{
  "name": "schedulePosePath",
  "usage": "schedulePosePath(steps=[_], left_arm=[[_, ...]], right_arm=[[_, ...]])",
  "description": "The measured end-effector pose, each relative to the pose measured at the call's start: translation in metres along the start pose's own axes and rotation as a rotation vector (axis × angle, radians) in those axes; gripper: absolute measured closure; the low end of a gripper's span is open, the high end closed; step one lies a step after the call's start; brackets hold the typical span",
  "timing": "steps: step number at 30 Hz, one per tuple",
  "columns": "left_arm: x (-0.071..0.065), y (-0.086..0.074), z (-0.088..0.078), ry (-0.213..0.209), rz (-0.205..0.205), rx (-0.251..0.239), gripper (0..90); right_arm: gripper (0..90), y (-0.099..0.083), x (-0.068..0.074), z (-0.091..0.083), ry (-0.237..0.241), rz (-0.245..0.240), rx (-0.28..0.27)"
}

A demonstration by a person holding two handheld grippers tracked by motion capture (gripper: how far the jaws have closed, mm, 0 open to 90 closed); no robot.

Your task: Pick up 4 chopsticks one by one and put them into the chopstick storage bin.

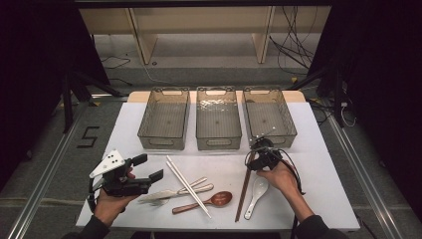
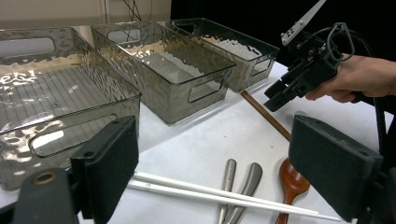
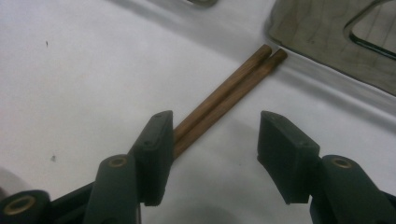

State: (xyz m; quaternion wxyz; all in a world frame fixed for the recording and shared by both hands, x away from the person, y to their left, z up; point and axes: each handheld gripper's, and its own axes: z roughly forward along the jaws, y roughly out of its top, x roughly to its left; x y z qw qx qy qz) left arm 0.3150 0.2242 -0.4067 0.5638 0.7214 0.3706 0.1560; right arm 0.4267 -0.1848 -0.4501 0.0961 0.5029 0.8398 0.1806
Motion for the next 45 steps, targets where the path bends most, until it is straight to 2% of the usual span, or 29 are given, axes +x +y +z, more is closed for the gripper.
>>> schedulePosePath(steps=[10,23,31,42,45], left_arm=[[0.0,0.0,0.0,-0.001,0.002,0.002,15.6],[0.0,0.0,-0.001,0.001,0.002,0.0,15.6],[0.0,0.0,0.0,0.0,0.004,0.002,15.6],[0.0,0.0,-0.001,0.002,0.002,0.0,15.6],[0.0,0.0,-0.001,0.002,0.002,0.0,15.6]], right_arm=[[49.9,0.002,0.004,0.008,-0.016,-0.015,0.036],[52.1,0.0,0.006,0.01,0.013,0.005,0.055],[59.3,-0.001,0.008,0.01,0.03,-0.004,0.073],[57.7,-0.003,0.011,0.009,0.022,-0.01,0.092],[52.3,-0.004,0.015,0.01,0.014,-0.035,0.102]])
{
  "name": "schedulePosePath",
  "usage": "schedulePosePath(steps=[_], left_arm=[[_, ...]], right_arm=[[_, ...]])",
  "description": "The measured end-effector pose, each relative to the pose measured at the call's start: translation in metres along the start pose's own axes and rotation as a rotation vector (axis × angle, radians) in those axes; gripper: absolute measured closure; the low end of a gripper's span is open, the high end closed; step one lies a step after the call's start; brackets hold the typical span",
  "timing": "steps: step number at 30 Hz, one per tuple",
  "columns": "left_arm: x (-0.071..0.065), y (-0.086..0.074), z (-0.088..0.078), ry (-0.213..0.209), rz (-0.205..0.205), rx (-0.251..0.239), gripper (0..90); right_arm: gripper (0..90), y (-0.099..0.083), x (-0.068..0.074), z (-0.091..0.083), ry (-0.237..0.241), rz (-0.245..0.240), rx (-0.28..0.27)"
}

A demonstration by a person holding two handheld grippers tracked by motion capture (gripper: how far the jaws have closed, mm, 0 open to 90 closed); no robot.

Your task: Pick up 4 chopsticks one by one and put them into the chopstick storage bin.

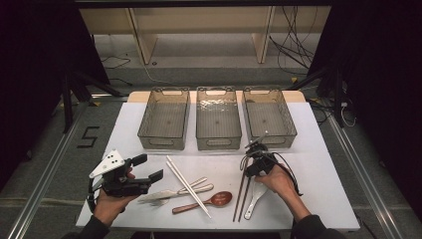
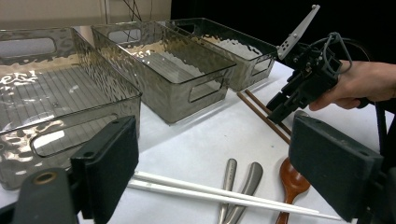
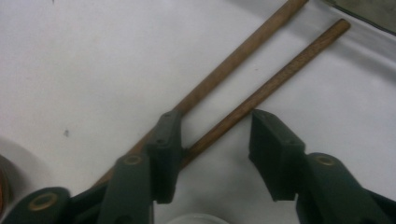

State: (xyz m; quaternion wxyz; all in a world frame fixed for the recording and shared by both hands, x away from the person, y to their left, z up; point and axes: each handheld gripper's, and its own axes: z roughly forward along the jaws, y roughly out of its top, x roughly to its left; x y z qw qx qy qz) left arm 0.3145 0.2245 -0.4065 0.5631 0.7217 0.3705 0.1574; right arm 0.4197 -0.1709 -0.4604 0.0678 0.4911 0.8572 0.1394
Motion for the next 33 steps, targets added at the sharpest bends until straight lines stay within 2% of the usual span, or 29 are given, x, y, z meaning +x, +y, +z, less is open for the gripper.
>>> schedulePosePath(steps=[1,18,23,33], left_arm=[[-0.0001,0.0001,0.0,-0.001,0.001,0.0,15.6],[-0.0004,0.0001,0.0003,0.0,0.004,0.004,15.6],[0.0,-0.0001,0.0001,0.0,0.004,0.004,15.6],[0.0,0.0,0.0002,0.0,0.002,0.002,15.6]], right_arm=[[52.7,0.0002,0.0055,0.0009,-0.034,-0.024,0.002],[61.8,-0.0032,0.0097,-0.0023,-0.018,-0.06,0.028],[64.5,-0.0036,0.0098,-0.0033,-0.017,-0.086,0.039],[71.4,-0.0043,0.0021,-0.0052,0.021,-0.063,0.058]])
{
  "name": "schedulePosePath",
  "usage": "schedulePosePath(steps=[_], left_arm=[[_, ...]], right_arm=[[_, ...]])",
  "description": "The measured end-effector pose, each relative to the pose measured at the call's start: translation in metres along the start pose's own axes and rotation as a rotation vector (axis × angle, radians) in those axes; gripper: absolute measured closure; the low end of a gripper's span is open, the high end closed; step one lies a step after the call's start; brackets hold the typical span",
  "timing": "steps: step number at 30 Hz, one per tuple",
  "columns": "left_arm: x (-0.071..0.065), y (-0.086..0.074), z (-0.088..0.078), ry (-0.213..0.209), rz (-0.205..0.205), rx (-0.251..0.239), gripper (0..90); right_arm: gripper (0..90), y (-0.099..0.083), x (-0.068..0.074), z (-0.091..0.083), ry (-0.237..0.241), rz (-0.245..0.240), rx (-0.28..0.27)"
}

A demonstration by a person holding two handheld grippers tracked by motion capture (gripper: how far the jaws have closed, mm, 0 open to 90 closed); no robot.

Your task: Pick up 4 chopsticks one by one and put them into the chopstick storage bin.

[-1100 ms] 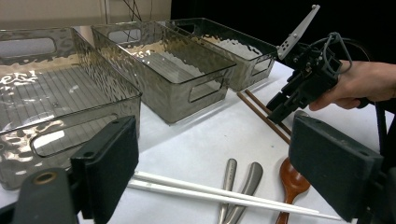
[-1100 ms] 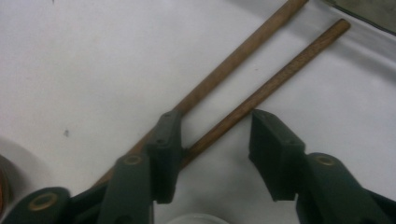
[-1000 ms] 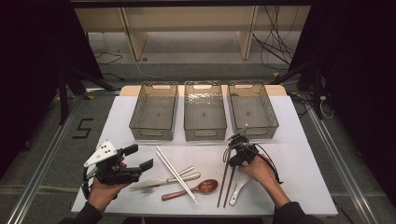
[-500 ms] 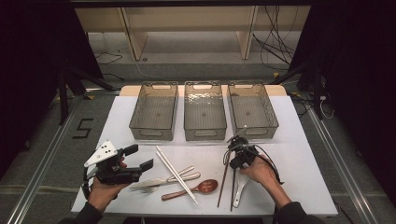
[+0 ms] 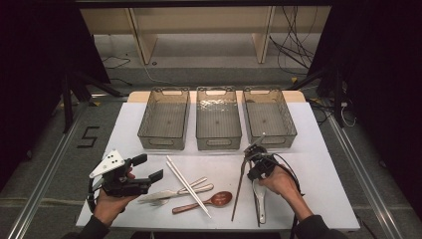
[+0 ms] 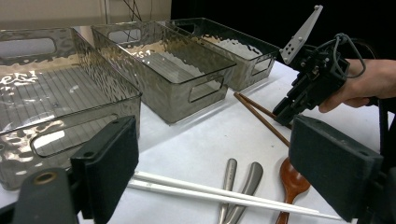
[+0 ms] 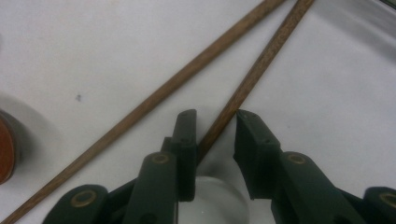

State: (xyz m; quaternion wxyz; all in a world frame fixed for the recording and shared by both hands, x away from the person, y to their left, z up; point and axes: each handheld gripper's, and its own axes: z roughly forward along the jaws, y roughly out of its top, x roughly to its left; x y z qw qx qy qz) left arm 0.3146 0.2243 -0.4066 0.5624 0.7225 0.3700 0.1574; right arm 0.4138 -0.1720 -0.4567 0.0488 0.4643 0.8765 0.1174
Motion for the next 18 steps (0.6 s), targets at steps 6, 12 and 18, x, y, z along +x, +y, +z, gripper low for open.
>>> schedulePosePath(steps=[6,12,18], left_arm=[[0.0002,-0.0001,0.0002,0.001,-0.002,0.0,15.6],[-0.0003,0.0,0.0007,0.0,0.0,0.001,15.6],[-0.0006,0.0001,0.001,-0.001,0.002,0.001,15.6]], right_arm=[[77.5,0.0009,-0.0034,-0.0004,0.004,0.013,0.008],[80.4,0.0016,-0.0071,-0.0002,0.018,0.042,0.01],[81.6,-0.0002,-0.0082,0.0002,0.017,0.071,-0.008]])
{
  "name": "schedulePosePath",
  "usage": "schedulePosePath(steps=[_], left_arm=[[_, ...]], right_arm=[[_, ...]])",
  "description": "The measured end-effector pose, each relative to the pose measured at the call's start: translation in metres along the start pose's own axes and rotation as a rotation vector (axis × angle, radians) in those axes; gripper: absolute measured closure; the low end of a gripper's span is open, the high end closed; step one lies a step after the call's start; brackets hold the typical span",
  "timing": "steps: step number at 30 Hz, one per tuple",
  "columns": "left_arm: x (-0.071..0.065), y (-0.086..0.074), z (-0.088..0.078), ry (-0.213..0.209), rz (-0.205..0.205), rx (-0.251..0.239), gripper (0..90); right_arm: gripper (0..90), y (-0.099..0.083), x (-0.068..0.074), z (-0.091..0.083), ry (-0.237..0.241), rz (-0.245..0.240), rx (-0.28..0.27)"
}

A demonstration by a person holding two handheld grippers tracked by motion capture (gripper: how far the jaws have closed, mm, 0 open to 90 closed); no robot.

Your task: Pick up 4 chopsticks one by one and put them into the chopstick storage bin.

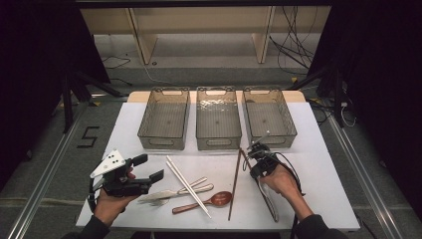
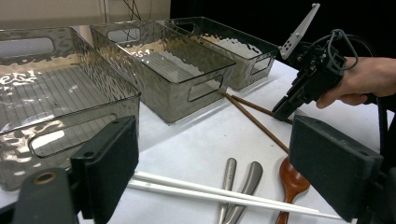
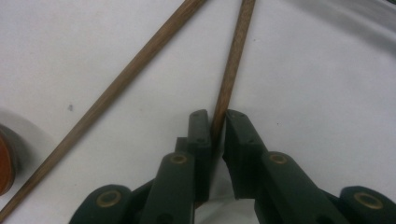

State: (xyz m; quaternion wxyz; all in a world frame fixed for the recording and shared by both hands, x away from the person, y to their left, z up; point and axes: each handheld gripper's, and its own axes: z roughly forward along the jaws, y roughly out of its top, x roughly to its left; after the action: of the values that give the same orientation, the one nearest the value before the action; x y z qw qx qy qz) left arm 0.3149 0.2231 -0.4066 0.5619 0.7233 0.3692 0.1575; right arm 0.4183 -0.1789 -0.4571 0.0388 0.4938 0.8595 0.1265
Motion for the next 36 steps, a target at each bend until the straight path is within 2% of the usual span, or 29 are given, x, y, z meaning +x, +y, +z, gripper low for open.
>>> schedulePosePath(steps=[9,11,15,19,25,36], left_arm=[[0.001,0.0,0.0,0.0,-0.002,-0.001,15.6],[0.001,0.0,0.0,0.0,-0.002,-0.001,15.6],[0.0,0.0,-0.001,0.0,0.0,-0.001,15.6],[0.001,0.0,-0.001,0.0,0.0,-0.001,15.6],[0.001,0.001,-0.001,0.0,0.002,-0.001,15.6],[0.001,0.001,-0.001,0.0,0.002,-0.002,15.6]], right_arm=[[85.0,-0.004,-0.006,-0.002,0.009,0.04,-0.01],[85.5,-0.004,-0.007,-0.002,0.037,0.043,-0.011],[85.6,-0.005,-0.005,-0.002,0.026,0.044,-0.01],[85.7,-0.007,-0.006,-0.004,0.042,0.047,-0.016],[85.7,-0.011,-0.006,-0.012,0.061,0.028,-0.062],[85.8,-0.009,0.003,-0.034,0.136,-0.017,-0.216]])
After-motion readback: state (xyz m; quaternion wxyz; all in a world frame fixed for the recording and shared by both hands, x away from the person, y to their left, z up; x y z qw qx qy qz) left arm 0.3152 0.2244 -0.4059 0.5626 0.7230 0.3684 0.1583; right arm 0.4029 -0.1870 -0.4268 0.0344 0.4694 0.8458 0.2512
